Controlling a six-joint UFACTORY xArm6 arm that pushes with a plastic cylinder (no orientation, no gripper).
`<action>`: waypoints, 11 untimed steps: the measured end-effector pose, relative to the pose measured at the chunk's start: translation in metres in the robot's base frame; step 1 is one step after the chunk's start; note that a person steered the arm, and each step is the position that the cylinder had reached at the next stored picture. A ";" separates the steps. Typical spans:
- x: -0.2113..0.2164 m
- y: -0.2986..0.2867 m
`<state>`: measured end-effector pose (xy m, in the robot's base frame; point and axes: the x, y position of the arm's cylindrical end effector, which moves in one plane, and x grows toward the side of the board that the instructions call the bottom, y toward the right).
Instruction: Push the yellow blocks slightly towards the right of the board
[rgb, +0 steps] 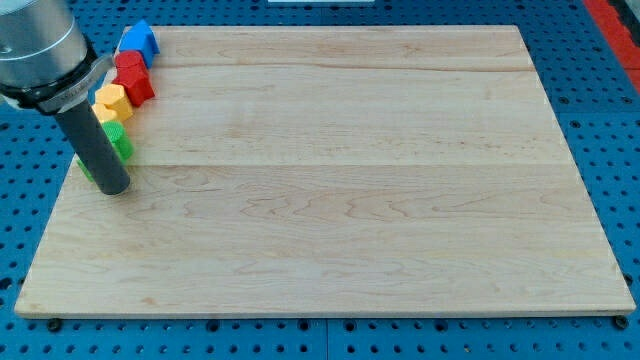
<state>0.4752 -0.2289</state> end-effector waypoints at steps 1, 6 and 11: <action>0.003 0.004; 0.063 -0.075; -0.067 -0.052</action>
<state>0.4080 -0.2808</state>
